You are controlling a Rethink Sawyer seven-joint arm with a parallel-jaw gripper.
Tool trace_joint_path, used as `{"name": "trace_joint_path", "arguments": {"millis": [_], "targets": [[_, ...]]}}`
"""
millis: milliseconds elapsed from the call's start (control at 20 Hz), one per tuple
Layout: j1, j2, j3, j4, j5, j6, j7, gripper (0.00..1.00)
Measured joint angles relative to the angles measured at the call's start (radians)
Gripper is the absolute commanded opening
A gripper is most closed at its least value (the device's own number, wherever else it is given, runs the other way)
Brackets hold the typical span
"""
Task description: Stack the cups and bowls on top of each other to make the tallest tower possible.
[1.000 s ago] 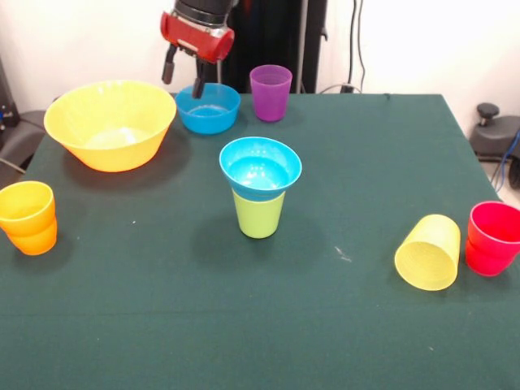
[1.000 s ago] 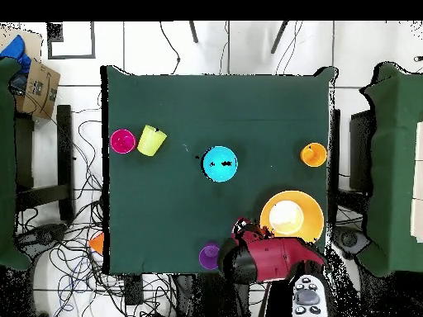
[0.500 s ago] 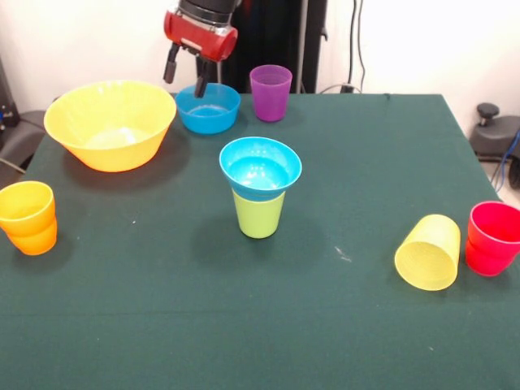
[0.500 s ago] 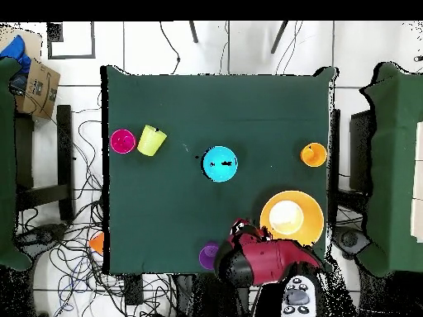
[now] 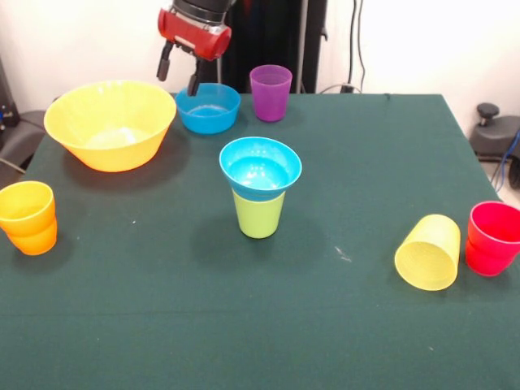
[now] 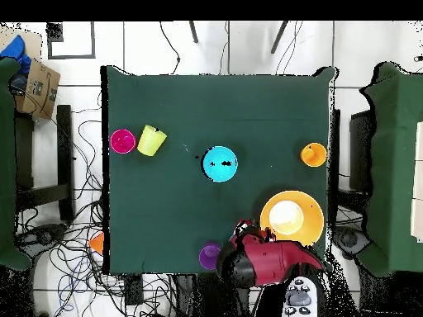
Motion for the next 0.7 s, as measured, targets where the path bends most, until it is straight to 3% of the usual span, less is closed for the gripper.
{"name": "trace_joint_path", "arguments": {"millis": [700], "targets": [[0.033,0.095,-0.055,-0.057,0.0,-0.012,0.0,1.0]]}}
